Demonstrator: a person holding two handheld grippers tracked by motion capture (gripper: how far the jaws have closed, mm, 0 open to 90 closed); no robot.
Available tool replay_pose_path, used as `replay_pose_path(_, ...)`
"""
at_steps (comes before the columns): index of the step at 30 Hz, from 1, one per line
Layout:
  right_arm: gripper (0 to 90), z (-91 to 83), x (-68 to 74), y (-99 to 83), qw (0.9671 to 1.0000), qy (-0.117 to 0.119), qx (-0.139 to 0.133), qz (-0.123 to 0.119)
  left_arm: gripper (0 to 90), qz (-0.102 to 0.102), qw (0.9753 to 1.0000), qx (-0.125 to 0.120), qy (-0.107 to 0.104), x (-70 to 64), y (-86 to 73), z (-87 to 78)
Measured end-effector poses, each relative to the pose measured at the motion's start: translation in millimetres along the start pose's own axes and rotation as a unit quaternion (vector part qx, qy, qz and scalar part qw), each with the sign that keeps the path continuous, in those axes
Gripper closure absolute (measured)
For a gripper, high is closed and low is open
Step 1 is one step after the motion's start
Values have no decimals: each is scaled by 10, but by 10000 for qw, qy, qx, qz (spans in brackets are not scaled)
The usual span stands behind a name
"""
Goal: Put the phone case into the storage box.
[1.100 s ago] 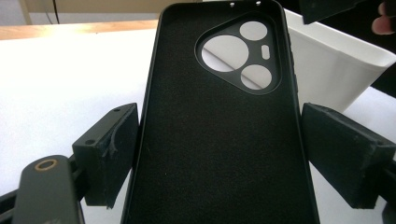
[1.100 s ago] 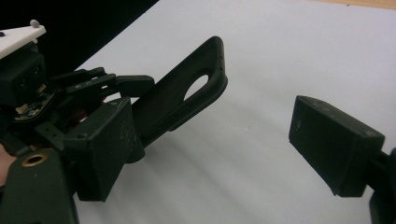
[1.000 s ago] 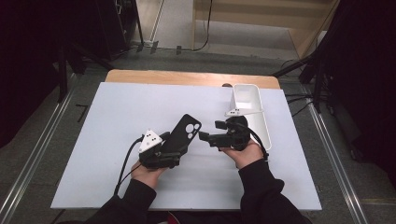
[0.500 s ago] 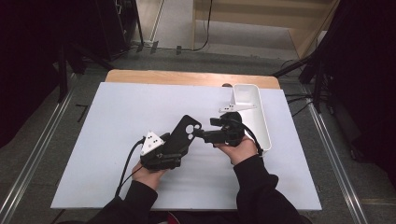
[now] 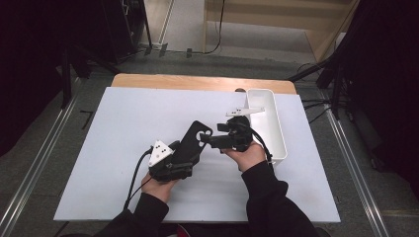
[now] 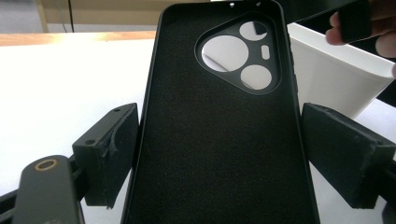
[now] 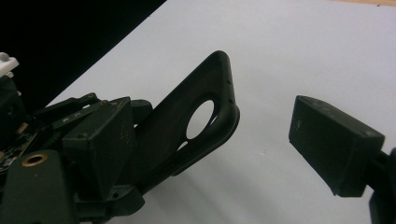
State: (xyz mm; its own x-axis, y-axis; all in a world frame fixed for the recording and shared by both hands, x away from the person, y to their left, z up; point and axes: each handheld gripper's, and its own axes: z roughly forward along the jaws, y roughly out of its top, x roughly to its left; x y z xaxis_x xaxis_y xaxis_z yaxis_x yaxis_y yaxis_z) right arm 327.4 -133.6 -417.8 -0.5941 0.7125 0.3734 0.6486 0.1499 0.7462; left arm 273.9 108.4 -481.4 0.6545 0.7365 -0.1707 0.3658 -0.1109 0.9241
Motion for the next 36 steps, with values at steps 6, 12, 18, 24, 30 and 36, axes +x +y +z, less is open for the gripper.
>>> replay_pose_path(6,177,55,-17,5,9999,76,11,72,135,30,10000,-72,27,-23,-9,14)
replay_pose_path(12,217,104,-30,13,9997,164,68,179,134,35,9999,-114,49,-31,-13,25)
replay_pose_path(18,347,136,-32,25,9990,221,87,368,135,41,9998,-168,44,-32,-14,24)
replay_pose_path(24,469,189,-42,48,9964,330,280,736,134,71,9998,-192,55,-30,-12,20)
replay_pose_path(30,643,191,-72,66,9917,409,457,1130,134,122,9998,-163,44,-54,-19,17)
replay_pose_path(36,699,154,-85,79,9896,467,454,1286,133,156,9997,-197,17,-69,-31,24)
